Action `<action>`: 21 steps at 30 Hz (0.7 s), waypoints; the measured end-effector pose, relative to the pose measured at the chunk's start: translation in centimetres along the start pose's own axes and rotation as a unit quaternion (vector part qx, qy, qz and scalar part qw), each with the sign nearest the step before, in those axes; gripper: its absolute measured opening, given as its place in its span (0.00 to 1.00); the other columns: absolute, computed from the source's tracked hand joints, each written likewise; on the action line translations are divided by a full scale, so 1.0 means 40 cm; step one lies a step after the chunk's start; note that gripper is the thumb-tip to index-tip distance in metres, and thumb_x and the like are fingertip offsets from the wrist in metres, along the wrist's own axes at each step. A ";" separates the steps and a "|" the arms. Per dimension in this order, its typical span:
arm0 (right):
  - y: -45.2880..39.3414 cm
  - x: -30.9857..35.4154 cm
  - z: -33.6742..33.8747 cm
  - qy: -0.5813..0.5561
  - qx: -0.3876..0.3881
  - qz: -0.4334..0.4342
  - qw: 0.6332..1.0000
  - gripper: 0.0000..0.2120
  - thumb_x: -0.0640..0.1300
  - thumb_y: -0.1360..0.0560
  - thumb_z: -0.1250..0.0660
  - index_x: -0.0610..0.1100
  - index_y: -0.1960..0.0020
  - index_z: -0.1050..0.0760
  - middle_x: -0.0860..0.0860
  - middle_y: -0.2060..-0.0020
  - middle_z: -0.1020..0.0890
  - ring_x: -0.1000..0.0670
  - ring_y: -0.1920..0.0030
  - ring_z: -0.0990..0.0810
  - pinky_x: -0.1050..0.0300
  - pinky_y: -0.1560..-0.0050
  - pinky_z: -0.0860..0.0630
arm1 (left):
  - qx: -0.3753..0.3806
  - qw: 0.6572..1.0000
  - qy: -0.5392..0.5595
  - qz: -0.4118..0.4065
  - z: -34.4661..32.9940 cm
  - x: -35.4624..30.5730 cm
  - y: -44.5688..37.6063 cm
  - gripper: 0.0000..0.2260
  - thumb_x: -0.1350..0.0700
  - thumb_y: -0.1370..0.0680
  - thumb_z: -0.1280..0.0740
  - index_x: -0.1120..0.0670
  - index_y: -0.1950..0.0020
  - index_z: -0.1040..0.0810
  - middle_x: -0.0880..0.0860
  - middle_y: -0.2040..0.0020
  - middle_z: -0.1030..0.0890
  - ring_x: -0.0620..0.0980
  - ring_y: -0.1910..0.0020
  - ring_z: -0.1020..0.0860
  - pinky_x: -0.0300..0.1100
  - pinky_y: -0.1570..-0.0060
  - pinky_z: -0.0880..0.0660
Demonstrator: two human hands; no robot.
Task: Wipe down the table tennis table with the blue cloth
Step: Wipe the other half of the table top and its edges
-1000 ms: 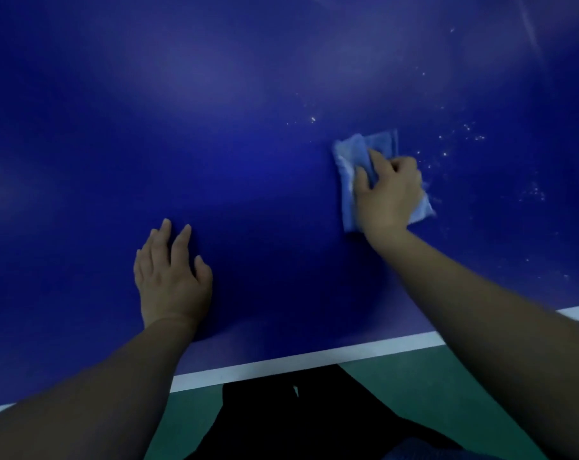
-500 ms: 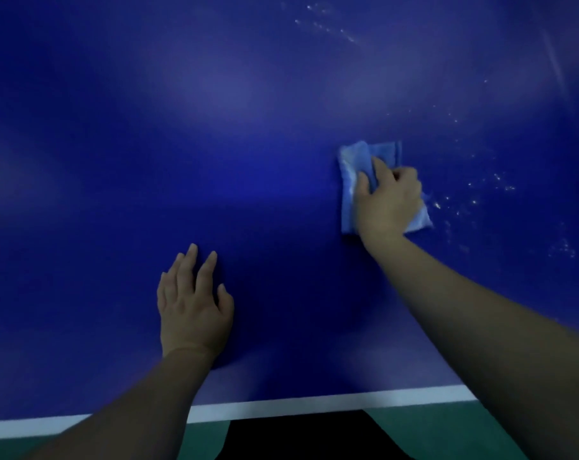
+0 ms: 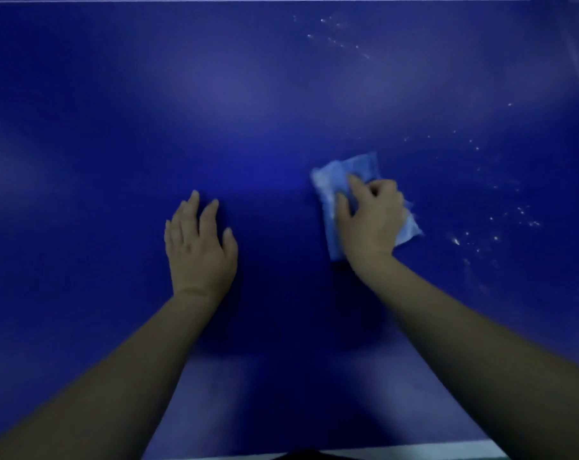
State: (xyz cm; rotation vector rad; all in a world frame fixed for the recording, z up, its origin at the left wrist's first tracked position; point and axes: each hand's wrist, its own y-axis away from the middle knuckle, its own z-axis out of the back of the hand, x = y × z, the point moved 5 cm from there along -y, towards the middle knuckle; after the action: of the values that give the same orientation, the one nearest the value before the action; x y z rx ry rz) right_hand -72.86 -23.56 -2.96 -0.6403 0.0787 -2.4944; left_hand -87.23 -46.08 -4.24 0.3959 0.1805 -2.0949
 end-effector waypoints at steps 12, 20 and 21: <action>-0.213 0.020 -0.068 0.003 -0.028 -0.063 0.998 0.16 0.51 0.26 0.33 0.50 0.40 0.21 0.43 0.50 0.24 0.41 0.53 0.26 0.52 0.54 0.36 | 0.015 0.998 -0.054 0.010 -0.006 -0.009 -0.259 0.24 0.47 0.19 0.44 0.50 0.24 0.39 0.54 0.22 0.44 0.56 0.23 0.47 0.55 0.24 0.53; -0.463 0.182 -0.189 0.021 0.085 0.149 0.985 0.18 0.54 0.24 0.37 0.53 0.36 0.24 0.43 0.44 0.25 0.39 0.46 0.27 0.48 0.48 0.31 | 0.012 0.999 -0.049 0.014 -0.008 -0.005 -0.257 0.23 0.49 0.19 0.41 0.51 0.24 0.37 0.55 0.22 0.43 0.56 0.23 0.47 0.57 0.24 0.52; -0.507 0.137 -0.184 0.031 0.059 0.083 0.994 0.18 0.55 0.24 0.38 0.53 0.36 0.24 0.44 0.43 0.26 0.40 0.44 0.27 0.48 0.47 0.31 | 0.011 0.999 -0.048 0.014 -0.008 -0.006 -0.257 0.23 0.49 0.19 0.41 0.51 0.24 0.37 0.55 0.22 0.43 0.56 0.23 0.47 0.56 0.24 0.52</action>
State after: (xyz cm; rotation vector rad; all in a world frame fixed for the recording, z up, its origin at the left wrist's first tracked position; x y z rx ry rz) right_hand -90.48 -9.98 -3.32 -0.4862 0.0060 -2.3396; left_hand -95.79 -40.38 -4.76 0.3083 0.0949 -2.0854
